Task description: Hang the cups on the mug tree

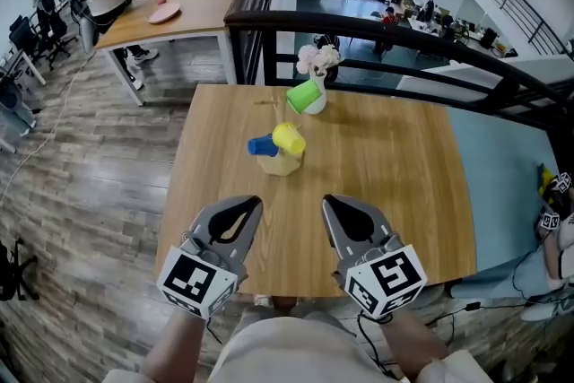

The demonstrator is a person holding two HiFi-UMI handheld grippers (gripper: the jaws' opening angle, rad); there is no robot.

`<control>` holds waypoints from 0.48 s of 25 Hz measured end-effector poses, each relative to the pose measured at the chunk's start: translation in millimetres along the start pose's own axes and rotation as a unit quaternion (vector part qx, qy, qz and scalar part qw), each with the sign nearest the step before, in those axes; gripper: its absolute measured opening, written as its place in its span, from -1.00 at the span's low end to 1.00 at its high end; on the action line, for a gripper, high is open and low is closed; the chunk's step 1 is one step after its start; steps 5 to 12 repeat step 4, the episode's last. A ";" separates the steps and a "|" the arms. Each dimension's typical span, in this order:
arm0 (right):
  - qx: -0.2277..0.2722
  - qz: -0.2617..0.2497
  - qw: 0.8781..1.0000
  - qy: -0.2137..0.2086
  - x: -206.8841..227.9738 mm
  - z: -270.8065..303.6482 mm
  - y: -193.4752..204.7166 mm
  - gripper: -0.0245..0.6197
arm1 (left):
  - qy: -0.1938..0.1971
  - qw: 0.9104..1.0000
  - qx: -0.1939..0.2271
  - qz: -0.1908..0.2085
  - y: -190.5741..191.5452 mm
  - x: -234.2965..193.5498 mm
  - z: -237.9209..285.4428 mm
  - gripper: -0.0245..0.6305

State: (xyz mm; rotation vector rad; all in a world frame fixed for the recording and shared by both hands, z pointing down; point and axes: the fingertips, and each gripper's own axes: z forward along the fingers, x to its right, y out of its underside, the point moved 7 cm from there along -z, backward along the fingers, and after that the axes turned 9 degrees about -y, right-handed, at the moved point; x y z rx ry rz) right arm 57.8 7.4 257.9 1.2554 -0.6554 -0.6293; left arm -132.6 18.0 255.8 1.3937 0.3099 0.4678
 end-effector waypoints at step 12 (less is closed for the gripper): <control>-0.001 0.002 1.000 -0.001 -1.6 4.2 0.0 -0.92 | -0.001 1.000 0.002 -0.005 -0.2 -3.3 -0.6 -0.92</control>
